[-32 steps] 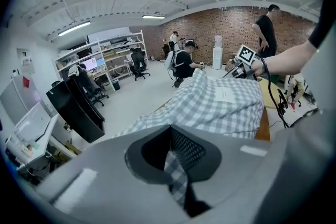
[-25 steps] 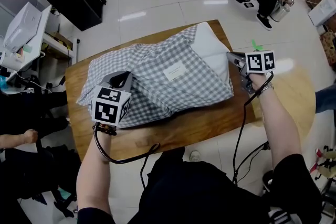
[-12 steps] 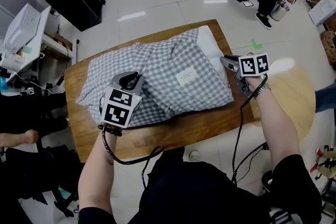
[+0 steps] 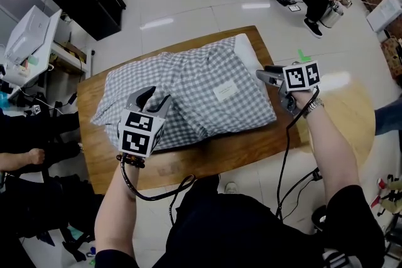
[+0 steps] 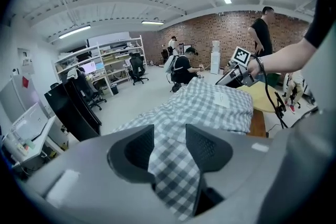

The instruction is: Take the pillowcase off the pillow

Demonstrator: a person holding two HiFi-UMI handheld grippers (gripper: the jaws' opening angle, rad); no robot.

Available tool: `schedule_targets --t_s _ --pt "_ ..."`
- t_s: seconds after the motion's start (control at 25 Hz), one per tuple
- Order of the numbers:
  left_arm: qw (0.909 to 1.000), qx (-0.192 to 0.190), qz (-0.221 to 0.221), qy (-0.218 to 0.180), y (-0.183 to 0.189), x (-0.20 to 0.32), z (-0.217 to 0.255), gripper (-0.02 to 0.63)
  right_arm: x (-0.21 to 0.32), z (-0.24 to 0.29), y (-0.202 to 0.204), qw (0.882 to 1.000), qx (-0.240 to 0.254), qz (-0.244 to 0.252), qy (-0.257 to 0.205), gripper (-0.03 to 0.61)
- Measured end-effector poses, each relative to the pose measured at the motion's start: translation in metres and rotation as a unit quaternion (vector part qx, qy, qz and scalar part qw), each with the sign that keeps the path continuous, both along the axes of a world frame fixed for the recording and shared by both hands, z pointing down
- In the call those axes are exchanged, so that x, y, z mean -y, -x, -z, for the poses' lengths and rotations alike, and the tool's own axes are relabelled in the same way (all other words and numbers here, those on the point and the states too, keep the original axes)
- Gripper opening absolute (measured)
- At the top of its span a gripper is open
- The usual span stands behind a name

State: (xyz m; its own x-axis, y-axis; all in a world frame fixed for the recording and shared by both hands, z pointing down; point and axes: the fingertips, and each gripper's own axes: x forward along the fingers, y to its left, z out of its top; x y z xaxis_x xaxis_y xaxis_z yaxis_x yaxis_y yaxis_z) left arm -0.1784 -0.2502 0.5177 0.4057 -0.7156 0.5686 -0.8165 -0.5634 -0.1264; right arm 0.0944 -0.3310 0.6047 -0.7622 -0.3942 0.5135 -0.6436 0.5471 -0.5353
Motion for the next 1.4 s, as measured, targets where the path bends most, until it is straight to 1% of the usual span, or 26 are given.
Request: schedule_targets --t_s 0.08,0.16,0.4,0.48,0.56,0.72,0.92,1.08,1.2,1.28,1.32,1.36,1.4 --pt "1.0000 -0.006 0.003 -0.005 -0.004 -0.008 0.000 0.207 -0.006 -0.001 0.001 1.000 -0.004 0.005 0.001 0.210" --pt "1.0000 -0.003 -0.003 -0.005 -0.014 -0.016 -0.002 0.229 -0.010 -0.001 0.000 1.000 -0.009 0.010 0.002 0.211" --pt "0.9970 0.042 -0.065 -0.012 -0.070 -0.043 -0.012 0.293 -0.026 -0.006 0.003 0.999 -0.023 0.022 0.003 0.212" --pt "0.9950 0.061 -0.078 -0.009 -0.082 -0.042 -0.016 0.311 -0.028 -0.009 0.007 0.999 -0.027 0.025 0.004 0.213" --pt "0.9935 0.073 -0.087 -0.006 -0.089 -0.035 -0.018 0.316 -0.028 -0.011 0.012 0.999 -0.031 0.028 0.006 0.213" --pt "0.9901 0.094 -0.104 0.007 -0.103 -0.011 -0.009 0.316 -0.027 -0.007 0.018 0.999 -0.031 0.035 0.005 0.212" --pt "0.9827 0.123 -0.133 0.038 -0.115 0.019 -0.008 0.315 -0.013 0.011 0.024 0.999 -0.031 0.040 -0.004 0.217" --pt "0.9737 0.148 -0.159 0.067 -0.123 0.033 -0.024 0.314 0.003 0.014 0.032 0.996 -0.069 0.052 -0.016 0.229" --pt "0.9661 0.167 -0.174 0.091 -0.127 0.040 -0.042 0.310 0.013 0.007 0.036 0.994 -0.087 0.058 -0.013 0.231" --pt "0.9622 0.176 -0.181 0.103 -0.128 0.043 -0.055 0.288 0.017 -0.001 0.037 0.994 -0.087 0.059 -0.006 0.237" --pt "0.9604 0.180 -0.183 0.108 -0.128 0.044 -0.060 0.267 0.018 -0.005 0.038 0.995 -0.086 0.060 -0.001 0.238" --pt "0.9588 0.184 -0.186 0.111 -0.128 0.045 -0.064 0.243 0.019 -0.008 0.040 0.994 -0.085 0.061 0.003 0.238" --pt "0.9573 0.191 -0.187 0.112 -0.127 0.046 -0.067 0.198 0.019 -0.011 0.042 0.994 -0.085 0.064 0.005 0.233"
